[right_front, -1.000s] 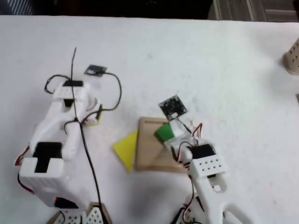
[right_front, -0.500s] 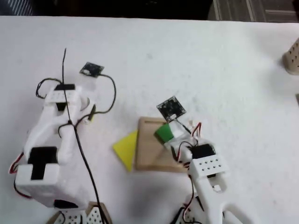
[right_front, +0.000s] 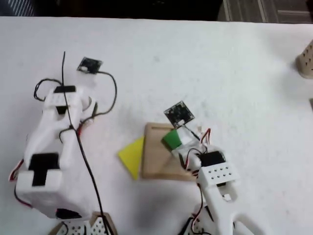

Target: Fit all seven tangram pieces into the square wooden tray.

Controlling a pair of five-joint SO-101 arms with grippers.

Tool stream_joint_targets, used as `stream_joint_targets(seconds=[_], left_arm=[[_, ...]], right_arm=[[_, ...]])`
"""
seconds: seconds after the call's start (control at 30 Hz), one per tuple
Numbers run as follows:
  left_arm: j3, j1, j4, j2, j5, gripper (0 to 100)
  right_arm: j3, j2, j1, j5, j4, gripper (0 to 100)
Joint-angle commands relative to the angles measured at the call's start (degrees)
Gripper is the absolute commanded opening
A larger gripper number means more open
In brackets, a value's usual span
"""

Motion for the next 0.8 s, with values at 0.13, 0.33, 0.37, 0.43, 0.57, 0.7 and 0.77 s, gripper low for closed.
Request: stream_joint_targets(seconds=[0.13,0.33,0.37,0.43,0.57,0.7,0.77], left_arm=[[-12.04,-3.21,5.8,7.6,2.64,2],[-11.78,-5.05,6.07,8.04,2.55,2],[-11.25,-5.76,5.98,8.04,2.55,2],[-10.99,-6.81,5.8,7.96,2.55,2],[-11.16,-6.29,5.98,7.52,2.99,2],[-11.25,-1.1,6.07,7.43,3.87,2],[-11.25,1.54,6.07,7.43,6.95,2]], right_arm=[[-0.35,0.4,0.13,0.88,-0.92,1.8],[-0.35,0.4,0.22,0.88,-0.92,1.8],[-0.35,0.4,0.22,0.88,-0.92,1.8],[-0.35,0.4,0.22,0.88,-0.92,1.8],[-0.35,0.4,0.13,0.97,-0.92,1.8],[-0.35,0.4,0.13,0.97,-0.92,1.8],[-0.35,0.4,0.13,0.97,-0.92,1.8]])
